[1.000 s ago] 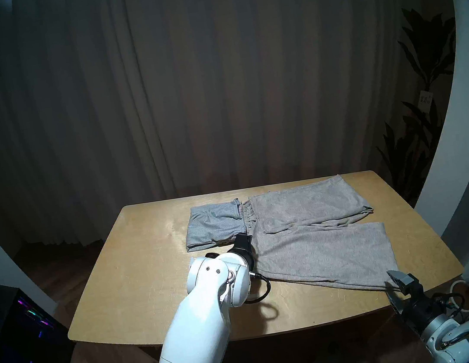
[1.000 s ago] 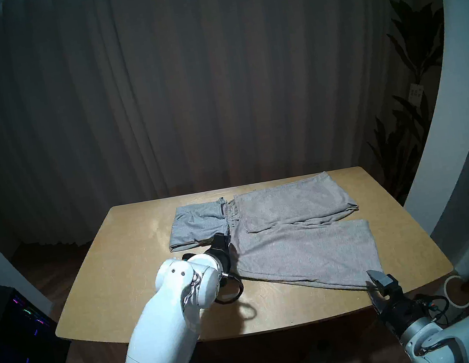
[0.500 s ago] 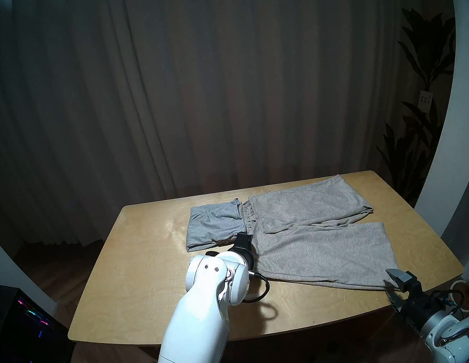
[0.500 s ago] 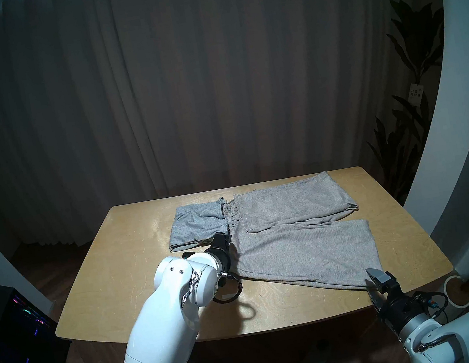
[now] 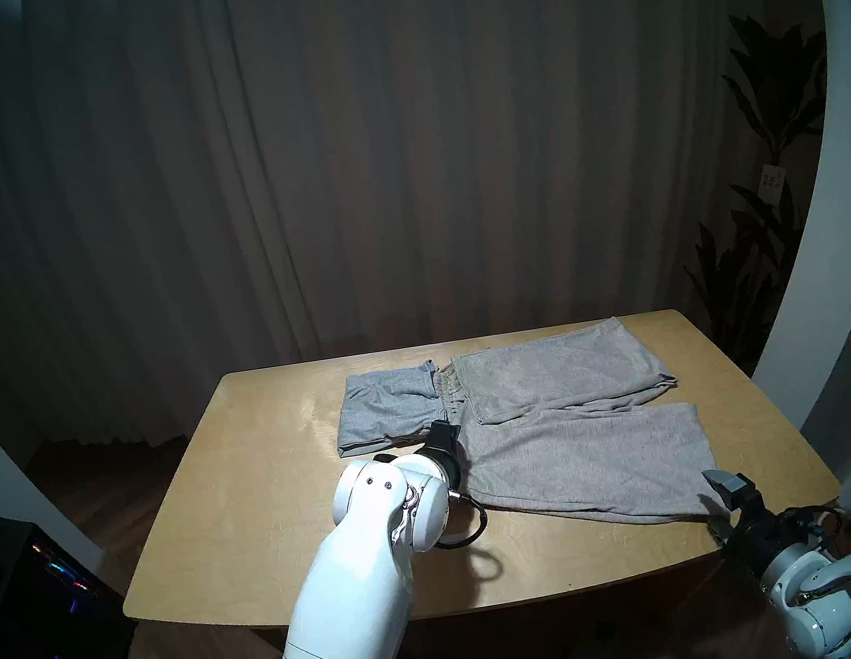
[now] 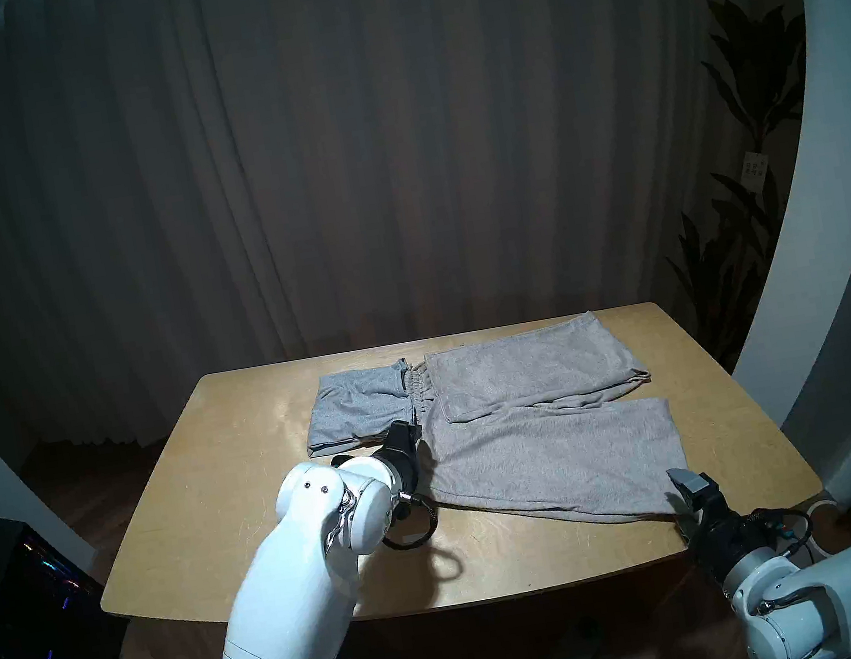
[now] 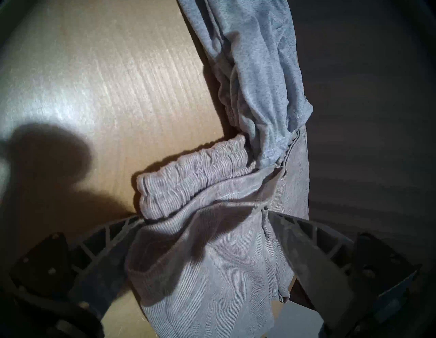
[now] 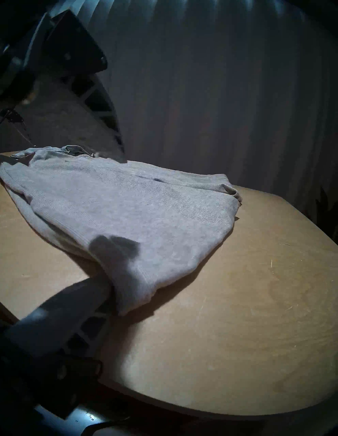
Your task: Fold pants twice and stack them
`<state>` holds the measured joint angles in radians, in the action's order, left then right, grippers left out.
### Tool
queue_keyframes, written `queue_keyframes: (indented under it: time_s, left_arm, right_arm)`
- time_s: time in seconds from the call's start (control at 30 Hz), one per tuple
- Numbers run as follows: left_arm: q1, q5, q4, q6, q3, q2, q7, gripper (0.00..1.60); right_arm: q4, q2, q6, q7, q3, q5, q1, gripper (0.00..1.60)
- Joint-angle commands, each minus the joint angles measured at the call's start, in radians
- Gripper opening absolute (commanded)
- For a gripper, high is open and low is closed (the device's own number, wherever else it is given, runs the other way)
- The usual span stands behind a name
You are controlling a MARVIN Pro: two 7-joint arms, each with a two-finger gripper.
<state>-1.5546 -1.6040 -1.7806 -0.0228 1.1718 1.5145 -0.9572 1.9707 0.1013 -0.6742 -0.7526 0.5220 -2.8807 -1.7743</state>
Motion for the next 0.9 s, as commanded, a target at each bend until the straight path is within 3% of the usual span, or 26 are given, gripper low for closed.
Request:
queue_keyframes:
  time_s: [0.0,0.23,0.3,0.4,0.47,0.5,0.53,0.63,0.7,0.73,0.8,0.87]
  left_arm:
    - [0.018,-0.008,-0.017,-0.016,-0.002,0.001,-0.001,1.60]
    - [0.017,-0.025,-0.016,-0.034,0.000,0.000,-0.007,1.60]
    - [0.016,-0.030,-0.016,-0.040,0.000,0.000,-0.008,1.39]
    - [0.016,-0.036,-0.016,-0.047,-0.001,-0.001,-0.011,0.78]
    - [0.015,-0.041,-0.017,-0.052,-0.001,-0.001,-0.014,0.75]
    - [0.015,-0.044,-0.016,-0.056,-0.002,-0.001,-0.016,0.54]
    - [0.015,-0.046,-0.017,-0.059,-0.002,-0.002,-0.017,0.40]
    - [0.014,-0.052,-0.017,-0.065,-0.003,-0.002,-0.020,0.39]
    - [0.014,-0.057,-0.017,-0.070,-0.003,-0.003,-0.022,0.36]
    - [0.014,-0.059,-0.017,-0.072,-0.004,-0.003,-0.023,0.33]
    - [0.014,-0.063,-0.017,-0.077,-0.005,-0.003,-0.025,0.21]
    - [0.014,-0.068,-0.018,-0.082,-0.006,-0.004,-0.027,0.06]
  right_arm:
    - [-0.011,0.008,-0.019,0.039,0.011,0.001,0.000,1.60]
    - [-0.008,0.012,-0.034,0.065,0.011,0.001,-0.004,1.60]
    - [-0.008,0.013,-0.039,0.072,0.011,0.001,-0.005,1.60]
    - [-0.008,0.016,-0.047,0.083,0.012,0.001,-0.007,1.20]
    - [-0.011,0.020,-0.051,0.095,0.013,0.001,-0.008,1.18]
    - [-0.016,0.023,-0.055,0.105,0.015,0.001,-0.009,0.83]
    - [-0.018,0.024,-0.058,0.112,0.016,0.001,-0.009,0.73]
    - [-0.028,0.028,-0.065,0.134,0.018,0.001,-0.011,0.63]
    - [-0.036,0.031,-0.071,0.152,0.021,0.001,-0.012,0.47]
    - [-0.039,0.032,-0.074,0.159,0.023,0.001,-0.012,0.29]
    - [-0.043,0.034,-0.079,0.171,0.028,0.001,-0.011,0.06]
    - [-0.046,0.036,-0.085,0.180,0.037,0.001,-0.009,0.00]
